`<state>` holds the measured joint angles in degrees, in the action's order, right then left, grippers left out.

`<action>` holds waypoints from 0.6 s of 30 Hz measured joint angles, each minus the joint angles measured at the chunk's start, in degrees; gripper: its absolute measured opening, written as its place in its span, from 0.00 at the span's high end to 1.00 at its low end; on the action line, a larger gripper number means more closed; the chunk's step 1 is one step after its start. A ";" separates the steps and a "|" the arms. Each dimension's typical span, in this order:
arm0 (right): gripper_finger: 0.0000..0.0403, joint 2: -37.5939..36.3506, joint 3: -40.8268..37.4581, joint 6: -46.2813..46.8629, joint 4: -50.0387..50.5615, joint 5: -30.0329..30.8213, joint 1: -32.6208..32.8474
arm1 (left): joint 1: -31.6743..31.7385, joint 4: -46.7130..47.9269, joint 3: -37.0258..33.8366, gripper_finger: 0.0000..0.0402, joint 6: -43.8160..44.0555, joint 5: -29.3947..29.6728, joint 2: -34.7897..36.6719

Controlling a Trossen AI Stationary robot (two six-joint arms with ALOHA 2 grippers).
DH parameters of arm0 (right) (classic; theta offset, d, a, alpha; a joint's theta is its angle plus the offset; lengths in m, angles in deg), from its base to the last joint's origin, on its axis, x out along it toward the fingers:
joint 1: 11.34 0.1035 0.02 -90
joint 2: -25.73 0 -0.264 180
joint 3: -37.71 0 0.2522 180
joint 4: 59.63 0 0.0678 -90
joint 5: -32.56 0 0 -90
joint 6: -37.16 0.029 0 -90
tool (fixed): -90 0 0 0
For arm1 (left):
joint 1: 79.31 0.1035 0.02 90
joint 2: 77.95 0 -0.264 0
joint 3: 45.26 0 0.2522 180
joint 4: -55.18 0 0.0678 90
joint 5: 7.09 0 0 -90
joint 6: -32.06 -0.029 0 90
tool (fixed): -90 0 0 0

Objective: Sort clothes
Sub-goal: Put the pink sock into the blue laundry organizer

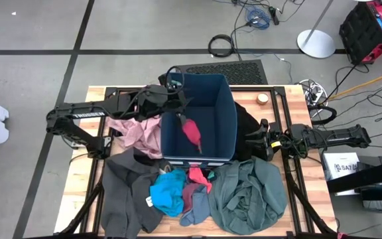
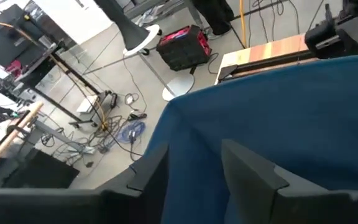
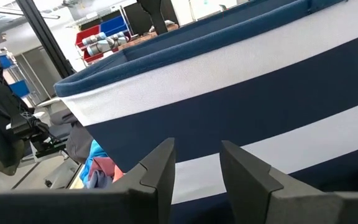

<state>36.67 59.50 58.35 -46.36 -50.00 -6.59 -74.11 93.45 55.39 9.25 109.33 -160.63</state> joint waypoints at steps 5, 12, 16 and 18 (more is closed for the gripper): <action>0.71 0.01 0.00 0.07 0.31 0.01 0.01 | -1.46 -0.42 0.00 0.60 -0.10 -18.05 0.83; 0.71 0.00 0.00 0.24 1.43 0.00 0.00 | -11.18 -3.53 0.00 0.60 1.51 -38.02 0.92; 0.71 0.00 0.00 0.24 2.38 0.01 0.02 | -19.70 -2.60 -0.63 0.60 1.28 -37.27 -0.59; 0.71 0.00 0.00 0.24 2.49 0.00 0.02 | -23.44 -2.56 -1.74 0.60 1.40 -34.04 -1.87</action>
<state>36.66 59.50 58.59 -43.87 -50.00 -6.57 -97.56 90.90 53.65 10.65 75.29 -162.50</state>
